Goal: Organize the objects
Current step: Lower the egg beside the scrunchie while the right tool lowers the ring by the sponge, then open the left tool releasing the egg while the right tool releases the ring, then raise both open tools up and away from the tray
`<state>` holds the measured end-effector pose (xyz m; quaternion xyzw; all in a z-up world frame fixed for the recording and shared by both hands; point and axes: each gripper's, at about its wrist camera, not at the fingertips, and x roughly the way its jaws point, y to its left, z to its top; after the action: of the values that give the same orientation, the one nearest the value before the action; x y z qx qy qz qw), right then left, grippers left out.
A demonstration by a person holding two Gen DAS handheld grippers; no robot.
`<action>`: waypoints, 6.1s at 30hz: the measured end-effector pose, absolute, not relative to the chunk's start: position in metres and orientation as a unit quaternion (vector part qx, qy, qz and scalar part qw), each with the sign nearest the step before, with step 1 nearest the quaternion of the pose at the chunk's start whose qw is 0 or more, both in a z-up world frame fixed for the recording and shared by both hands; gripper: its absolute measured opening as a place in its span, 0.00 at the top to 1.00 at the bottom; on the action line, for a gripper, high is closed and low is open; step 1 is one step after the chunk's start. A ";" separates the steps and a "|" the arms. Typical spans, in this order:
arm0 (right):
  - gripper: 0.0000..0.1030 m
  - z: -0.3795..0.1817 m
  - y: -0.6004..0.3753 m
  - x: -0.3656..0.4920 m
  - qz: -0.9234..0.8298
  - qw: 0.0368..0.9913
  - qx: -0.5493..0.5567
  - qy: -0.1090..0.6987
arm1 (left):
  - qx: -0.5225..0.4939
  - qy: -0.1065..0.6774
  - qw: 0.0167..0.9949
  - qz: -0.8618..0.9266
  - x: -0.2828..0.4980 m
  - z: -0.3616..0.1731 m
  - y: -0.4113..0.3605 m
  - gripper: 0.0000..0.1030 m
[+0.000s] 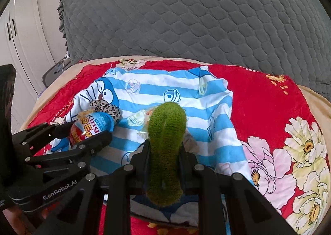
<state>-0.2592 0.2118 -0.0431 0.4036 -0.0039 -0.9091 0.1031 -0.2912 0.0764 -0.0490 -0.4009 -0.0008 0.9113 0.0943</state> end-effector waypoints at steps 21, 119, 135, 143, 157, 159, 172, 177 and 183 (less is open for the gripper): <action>0.78 -0.059 0.208 -0.300 -0.904 0.092 0.418 -0.005 | -0.402 -0.010 0.091 0.911 -0.325 -0.065 0.084 0.46; 0.13 -0.037 0.223 -0.260 -0.907 0.072 0.415 -0.022 | -0.400 0.008 0.060 0.914 -0.278 -0.035 0.057 0.13; 0.01 -0.015 0.220 -0.236 -0.916 0.059 0.396 -0.021 | -0.386 -0.009 0.047 0.921 -0.251 -0.018 0.036 0.09; 0.01 -0.008 0.213 -0.223 -0.919 0.060 0.390 -0.019 | -0.388 -0.013 0.049 0.920 -0.236 -0.013 0.029 0.00; 0.01 0.005 0.211 -0.189 -0.924 0.057 0.378 -0.021 | -0.383 -0.013 0.048 0.923 -0.202 -0.002 0.024 0.00; 0.01 0.006 0.211 -0.184 -0.924 0.059 0.378 -0.022 | -0.379 -0.016 0.047 0.924 -0.196 -0.001 0.023 0.00; 0.00 0.010 0.206 -0.148 -0.933 0.058 0.356 -0.021 | -0.377 -0.018 0.051 0.925 -0.162 0.000 0.022 0.00; 0.00 0.008 0.207 -0.136 -0.933 0.052 0.355 -0.023 | -0.374 -0.022 0.050 0.926 -0.150 0.001 0.019 0.00; 0.00 0.010 0.209 -0.123 -0.936 0.052 0.348 -0.023 | -0.367 -0.018 0.045 0.929 -0.140 0.004 0.020 0.00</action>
<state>-0.1231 0.2088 0.0102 0.3479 -0.0227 -0.9358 0.0517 -0.1397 0.0203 0.0045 -0.3667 -0.0180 0.9291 0.0445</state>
